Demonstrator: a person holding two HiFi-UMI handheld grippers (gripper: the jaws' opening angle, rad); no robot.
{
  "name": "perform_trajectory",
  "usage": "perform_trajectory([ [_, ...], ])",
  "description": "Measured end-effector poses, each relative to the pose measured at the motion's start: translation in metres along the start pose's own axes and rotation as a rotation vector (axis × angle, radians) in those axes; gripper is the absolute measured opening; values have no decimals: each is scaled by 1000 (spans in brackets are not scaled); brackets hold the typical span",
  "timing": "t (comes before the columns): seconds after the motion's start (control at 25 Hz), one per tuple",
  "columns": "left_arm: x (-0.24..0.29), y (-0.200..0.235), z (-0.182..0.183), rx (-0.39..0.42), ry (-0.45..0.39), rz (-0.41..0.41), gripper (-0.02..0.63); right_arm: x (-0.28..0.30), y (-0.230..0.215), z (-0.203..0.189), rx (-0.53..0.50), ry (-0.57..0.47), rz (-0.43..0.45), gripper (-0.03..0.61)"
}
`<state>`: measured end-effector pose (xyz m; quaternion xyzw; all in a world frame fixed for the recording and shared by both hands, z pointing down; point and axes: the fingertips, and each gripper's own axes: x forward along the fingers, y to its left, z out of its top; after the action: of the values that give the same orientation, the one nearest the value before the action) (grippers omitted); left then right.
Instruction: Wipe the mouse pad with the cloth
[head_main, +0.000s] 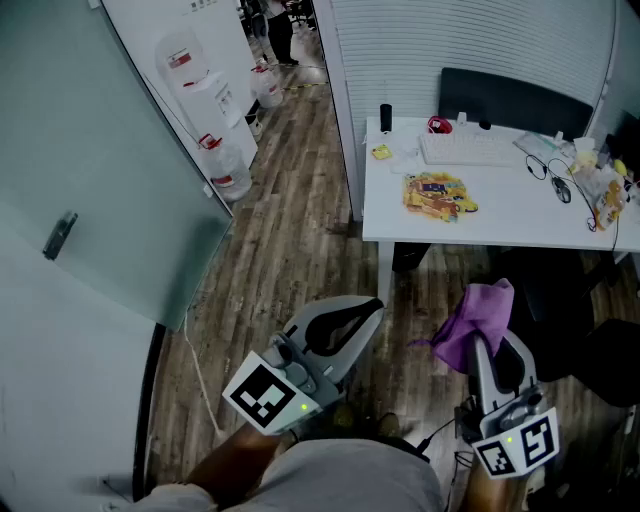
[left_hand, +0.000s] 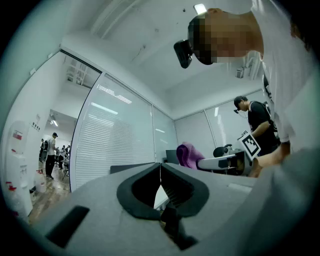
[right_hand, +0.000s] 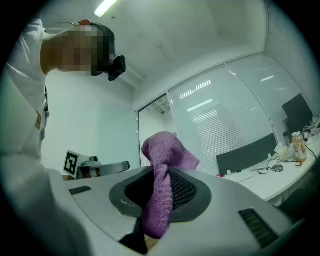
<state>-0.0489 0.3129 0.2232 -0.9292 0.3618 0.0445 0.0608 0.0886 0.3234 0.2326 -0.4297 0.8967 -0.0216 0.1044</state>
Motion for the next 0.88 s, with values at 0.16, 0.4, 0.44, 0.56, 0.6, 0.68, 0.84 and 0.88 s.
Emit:
perform_trajectory([
  [0.16,1,-1,-1,2,7,2,15,-1,-1,0,4,-2,2,64],
  [0.4,4,-1,-5,11,8,11,15,-3,-7,-2,25,-22,10,64],
  [0.44,6,-2,-6,11,9,15,15,-4,-10,-1,30,-26,13,64],
  [0.56,13,-1,-6,11,13,30,15,-6,-20,3,35,-29,13,64],
  [0.6,15,-1,-6,11,15,36,15,-7,-24,4,36,-30,14,64],
  [0.68,21,-1,-8,13,16,48,15,-9,-31,5,38,-32,16,64],
  [0.84,36,-5,-10,27,15,63,15,-16,-48,4,42,-35,26,64],
  [0.88,40,-6,-11,31,17,65,15,-18,-53,5,42,-38,27,64],
])
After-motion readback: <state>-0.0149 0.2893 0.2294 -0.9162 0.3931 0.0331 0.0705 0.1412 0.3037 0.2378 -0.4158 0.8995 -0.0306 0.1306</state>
